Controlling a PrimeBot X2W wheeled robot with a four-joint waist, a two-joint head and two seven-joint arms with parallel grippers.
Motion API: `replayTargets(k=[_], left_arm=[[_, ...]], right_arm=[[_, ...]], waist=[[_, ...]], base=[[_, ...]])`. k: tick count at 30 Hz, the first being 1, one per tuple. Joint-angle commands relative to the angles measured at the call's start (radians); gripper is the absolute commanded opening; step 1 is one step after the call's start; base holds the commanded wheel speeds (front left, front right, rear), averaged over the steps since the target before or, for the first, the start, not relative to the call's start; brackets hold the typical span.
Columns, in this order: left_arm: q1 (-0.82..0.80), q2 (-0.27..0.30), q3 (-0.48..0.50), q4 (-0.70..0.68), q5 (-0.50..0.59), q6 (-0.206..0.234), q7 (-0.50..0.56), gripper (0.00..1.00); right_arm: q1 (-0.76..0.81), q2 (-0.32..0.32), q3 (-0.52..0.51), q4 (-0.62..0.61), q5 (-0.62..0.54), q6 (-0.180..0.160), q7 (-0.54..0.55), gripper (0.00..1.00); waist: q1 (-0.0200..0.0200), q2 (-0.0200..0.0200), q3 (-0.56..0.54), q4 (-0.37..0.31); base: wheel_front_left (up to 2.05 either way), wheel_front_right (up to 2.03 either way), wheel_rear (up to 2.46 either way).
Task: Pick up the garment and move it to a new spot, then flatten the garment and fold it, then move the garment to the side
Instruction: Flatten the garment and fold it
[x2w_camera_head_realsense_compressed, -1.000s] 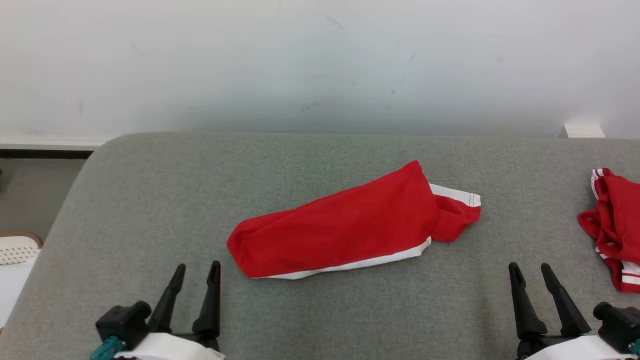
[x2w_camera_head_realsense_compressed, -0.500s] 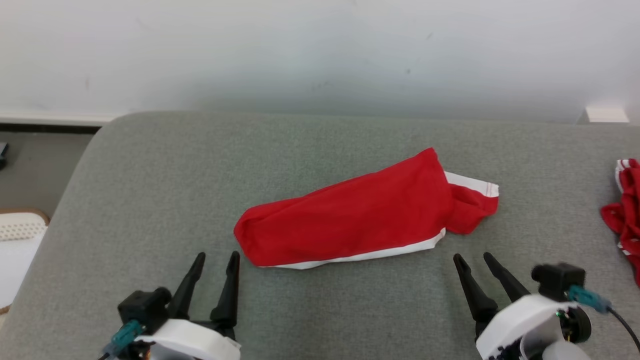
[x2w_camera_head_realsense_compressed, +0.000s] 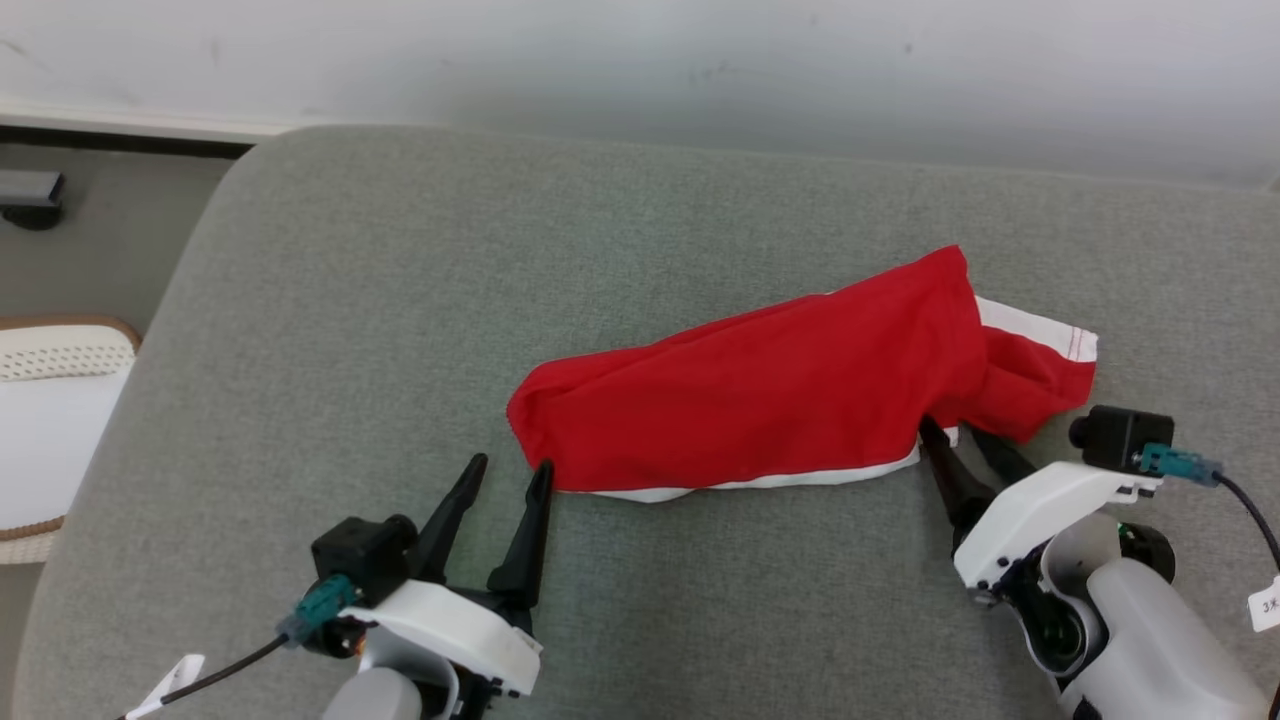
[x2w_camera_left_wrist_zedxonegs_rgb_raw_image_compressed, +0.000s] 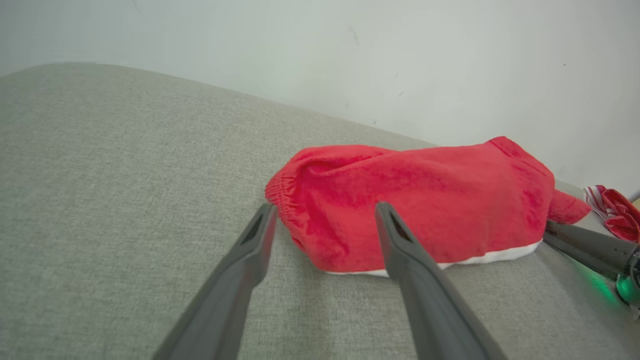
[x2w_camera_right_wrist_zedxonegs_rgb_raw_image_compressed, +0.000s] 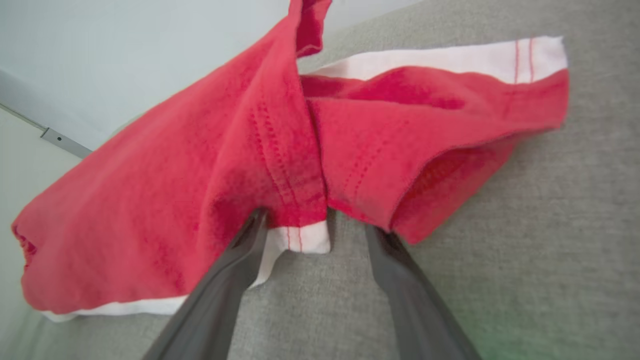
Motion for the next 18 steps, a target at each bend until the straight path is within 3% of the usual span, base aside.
replayTargets(k=[1,7,8,9,10,11,12,13,18], left_arm=[[-0.013,0.004,-0.008,0.004,-0.020,0.002,0.001,1.00],[-0.035,0.023,-0.089,0.034,-0.069,0.001,0.001,1.00],[-0.040,0.026,-0.108,0.040,-0.083,0.001,0.001,1.00],[-0.045,0.031,-0.123,0.046,-0.092,0.001,0.001,1.00],[-0.045,0.031,-0.123,0.046,-0.092,0.001,0.001,1.00],[-0.050,0.038,-0.134,0.054,-0.101,0.001,0.001,1.00],[-0.055,0.045,-0.142,0.067,-0.113,0.001,0.009,1.00],[-0.061,0.052,-0.142,0.084,-0.119,0.002,0.018,1.00],[-0.111,0.065,-0.118,0.189,-0.139,0.010,0.054,1.00]], right_arm=[[-0.001,0.007,0.004,0.041,0.024,-0.002,0.018,1.00],[-0.018,0.028,0.043,0.097,0.073,-0.001,0.020,0.98],[-0.019,0.030,0.053,0.101,0.078,0.000,0.020,0.82],[-0.020,0.031,0.063,0.101,0.084,0.000,0.019,0.75],[-0.020,0.031,0.063,0.101,0.084,0.000,0.019,0.75],[-0.018,0.032,0.071,0.102,0.090,0.000,0.016,0.48],[-0.018,0.030,0.079,0.100,0.096,0.000,0.013,0.44],[-0.018,0.028,0.088,0.098,0.103,0.000,0.010,0.32],[-0.021,0.016,0.132,0.083,0.133,0.000,0.000,0.30]], waist=[[0.0000,0.0000,0.010,0.011],[0.0000,0.0000,0.012,0.017],[0.0000,0.0000,0.011,0.015],[0.0000,0.0000,0.010,0.013],[0.0000,0.0000,0.010,0.013],[0.0000,0.0000,0.008,0.009],[0.0000,0.0000,0.008,0.006],[0.0000,0.0000,0.007,0.002],[0.0000,0.0000,0.008,-0.021]], base=[[0.00,0.00,0.00],[0.00,0.00,0.00],[0.00,0.00,0.00],[0.00,0.00,0.00],[0.00,0.00,0.00],[0.00,0.00,0.00],[0.00,0.00,0.00],[0.00,0.00,0.00],[0.00,0.00,0.00]])
